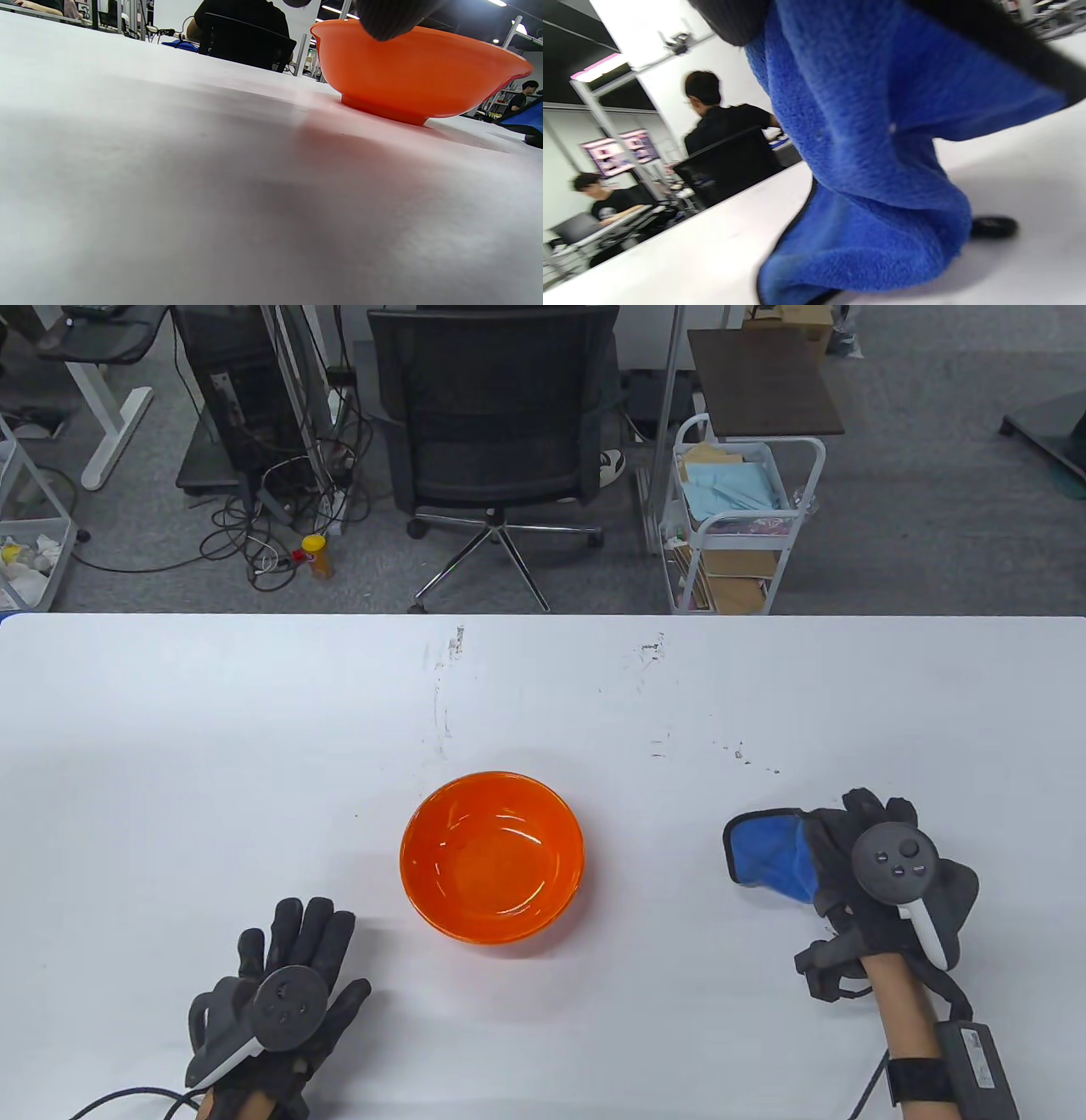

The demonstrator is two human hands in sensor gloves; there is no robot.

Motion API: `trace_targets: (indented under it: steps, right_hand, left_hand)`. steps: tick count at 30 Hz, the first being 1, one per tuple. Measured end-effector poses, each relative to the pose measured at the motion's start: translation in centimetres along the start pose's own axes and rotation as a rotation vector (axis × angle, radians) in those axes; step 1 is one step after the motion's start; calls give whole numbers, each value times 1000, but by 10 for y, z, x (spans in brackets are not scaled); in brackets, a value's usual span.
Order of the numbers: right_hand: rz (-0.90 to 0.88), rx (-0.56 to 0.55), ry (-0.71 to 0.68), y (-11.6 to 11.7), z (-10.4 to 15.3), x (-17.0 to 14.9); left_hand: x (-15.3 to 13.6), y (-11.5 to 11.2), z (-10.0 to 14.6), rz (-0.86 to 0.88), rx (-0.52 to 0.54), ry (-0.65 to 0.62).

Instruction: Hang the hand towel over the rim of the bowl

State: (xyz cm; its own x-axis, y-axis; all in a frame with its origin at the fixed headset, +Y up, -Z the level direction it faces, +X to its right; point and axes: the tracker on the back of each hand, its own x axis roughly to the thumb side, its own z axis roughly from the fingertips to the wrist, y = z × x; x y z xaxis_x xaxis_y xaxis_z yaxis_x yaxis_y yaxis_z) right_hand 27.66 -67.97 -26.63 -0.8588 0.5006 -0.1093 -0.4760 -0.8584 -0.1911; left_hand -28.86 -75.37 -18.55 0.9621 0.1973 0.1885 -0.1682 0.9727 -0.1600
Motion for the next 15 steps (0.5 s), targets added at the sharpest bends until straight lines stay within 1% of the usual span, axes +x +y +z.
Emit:
trace_targets:
  steps: [2, 7, 10, 15]
  right_hand:
    - [-30, -19, -76, -10, 11, 16]
    - [-96, -16, -247, -36, 40, 56]
    - [-122, 32, -333, -46, 55, 80]
    - [-139, 63, -508, -50, 90, 124]
  left_hand:
    - [1, -1, 0, -7, -4, -4]
    - [3, -1, -1, -15, -10, -8]
    - [6, 1, 1, -13, 14, -20]
    - [11, 13, 8, 16, 189, -76]
